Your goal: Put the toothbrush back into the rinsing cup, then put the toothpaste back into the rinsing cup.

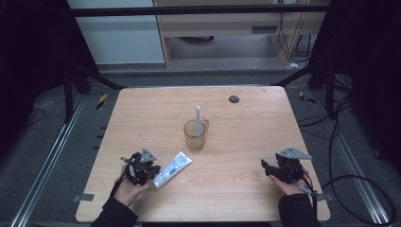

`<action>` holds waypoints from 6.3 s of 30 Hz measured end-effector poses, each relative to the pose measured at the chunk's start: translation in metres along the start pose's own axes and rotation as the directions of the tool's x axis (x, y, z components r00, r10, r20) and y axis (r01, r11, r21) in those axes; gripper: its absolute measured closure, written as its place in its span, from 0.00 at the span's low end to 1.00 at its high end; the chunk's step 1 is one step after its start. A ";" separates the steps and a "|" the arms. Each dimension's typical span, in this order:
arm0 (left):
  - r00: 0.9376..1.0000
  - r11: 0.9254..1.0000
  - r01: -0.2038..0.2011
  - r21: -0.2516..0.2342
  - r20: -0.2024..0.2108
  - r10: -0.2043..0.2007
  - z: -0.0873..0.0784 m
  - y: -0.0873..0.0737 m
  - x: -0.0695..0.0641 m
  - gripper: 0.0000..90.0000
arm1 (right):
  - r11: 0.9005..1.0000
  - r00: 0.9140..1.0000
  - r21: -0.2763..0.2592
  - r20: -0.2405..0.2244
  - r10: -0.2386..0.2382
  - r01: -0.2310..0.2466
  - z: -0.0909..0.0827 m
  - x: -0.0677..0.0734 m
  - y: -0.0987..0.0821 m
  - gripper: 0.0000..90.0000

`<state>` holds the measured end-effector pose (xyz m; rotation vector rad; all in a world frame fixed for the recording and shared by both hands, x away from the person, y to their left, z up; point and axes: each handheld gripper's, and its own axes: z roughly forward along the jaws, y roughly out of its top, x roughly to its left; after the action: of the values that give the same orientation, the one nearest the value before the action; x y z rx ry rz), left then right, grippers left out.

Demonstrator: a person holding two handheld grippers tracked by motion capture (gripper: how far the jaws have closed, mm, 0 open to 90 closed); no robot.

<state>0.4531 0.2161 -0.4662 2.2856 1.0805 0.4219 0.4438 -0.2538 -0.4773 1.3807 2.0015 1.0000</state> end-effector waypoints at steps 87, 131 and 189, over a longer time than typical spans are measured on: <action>0.995 0.985 -0.089 0.148 0.062 0.081 0.020 0.063 -0.020 0.44 | 0.999 0.999 0.024 0.013 -0.029 0.029 0.004 0.001 0.005 0.39; 0.991 0.962 -0.112 0.250 0.098 0.090 0.059 0.067 -0.021 0.44 | 0.999 1.000 0.035 0.008 -0.025 0.025 0.007 0.001 0.005 0.39; 0.993 0.951 0.100 -0.291 -0.031 -0.113 -0.040 0.092 0.029 0.77 | 1.000 1.000 0.003 0.016 -0.025 0.025 0.006 0.000 0.002 0.34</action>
<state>0.5063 0.2064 -0.3767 1.9599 1.0818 0.5546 0.4495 -0.2515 -0.4791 1.3579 2.0046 0.9724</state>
